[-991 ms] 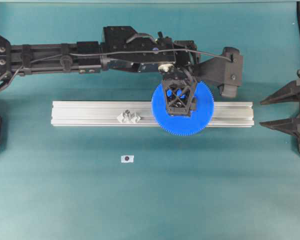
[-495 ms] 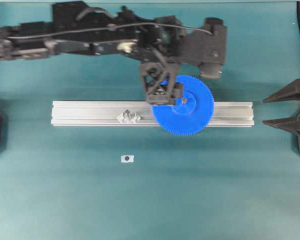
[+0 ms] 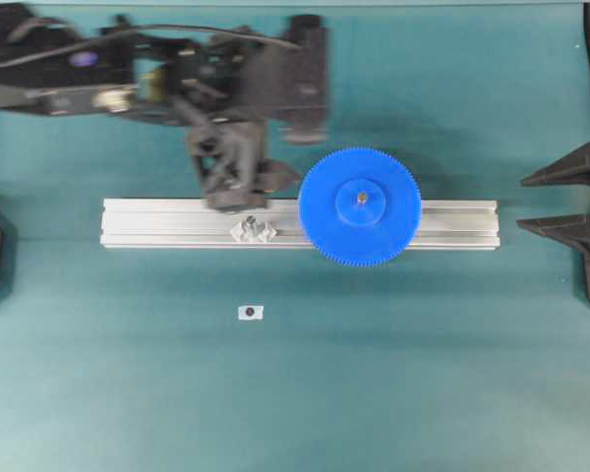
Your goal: Insert the large gear onto the shaft.
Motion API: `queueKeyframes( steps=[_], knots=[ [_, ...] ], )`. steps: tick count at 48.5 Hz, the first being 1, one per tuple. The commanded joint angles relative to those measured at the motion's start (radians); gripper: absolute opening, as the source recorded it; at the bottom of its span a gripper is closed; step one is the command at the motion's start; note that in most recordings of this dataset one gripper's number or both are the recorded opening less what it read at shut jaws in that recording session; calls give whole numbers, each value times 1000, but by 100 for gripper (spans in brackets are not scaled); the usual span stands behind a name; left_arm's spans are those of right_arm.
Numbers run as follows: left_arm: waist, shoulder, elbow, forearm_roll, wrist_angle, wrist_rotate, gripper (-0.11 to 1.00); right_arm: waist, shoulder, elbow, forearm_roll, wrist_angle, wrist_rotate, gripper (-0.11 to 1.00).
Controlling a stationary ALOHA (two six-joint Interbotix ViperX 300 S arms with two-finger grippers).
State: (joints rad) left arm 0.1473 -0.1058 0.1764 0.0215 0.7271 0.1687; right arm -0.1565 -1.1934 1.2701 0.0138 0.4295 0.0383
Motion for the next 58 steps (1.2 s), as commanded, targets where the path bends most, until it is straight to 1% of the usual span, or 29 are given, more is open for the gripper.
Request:
queueKeyframes(
  steps=[1,6,14,22,24,29,40,44,51,58],
  knots=[
    [2,-98,67,2,-67,-2,88,-5,3,-11,-2,-6,6,69],
    [2,-189,187,2,-155,5,88,-5,-8,-9,-2,-8,6,69],
    [2,-288,379,2,-299,3,88,-8,-25,-2,-2,-8,9,69],
    [2,-360,515,2,-494,5,88,-9,-23,0,-2,-11,9,69],
    [-2,-374,541,0,-518,5,88,-9,-23,2,-2,-15,9,69],
    [-3,-408,586,2,-528,5,88,-9,-28,8,-2,-38,9,69],
    [-3,-512,673,2,-560,0,88,-9,-51,43,2,-141,15,69],
    [-3,-566,716,2,-581,-5,88,-9,-54,60,2,-183,28,69],
    [-3,-638,782,2,-581,-14,88,-9,-54,106,2,-267,58,69],
    [-3,-709,844,2,-589,-41,88,-8,-55,144,2,-308,69,69]
  ],
)
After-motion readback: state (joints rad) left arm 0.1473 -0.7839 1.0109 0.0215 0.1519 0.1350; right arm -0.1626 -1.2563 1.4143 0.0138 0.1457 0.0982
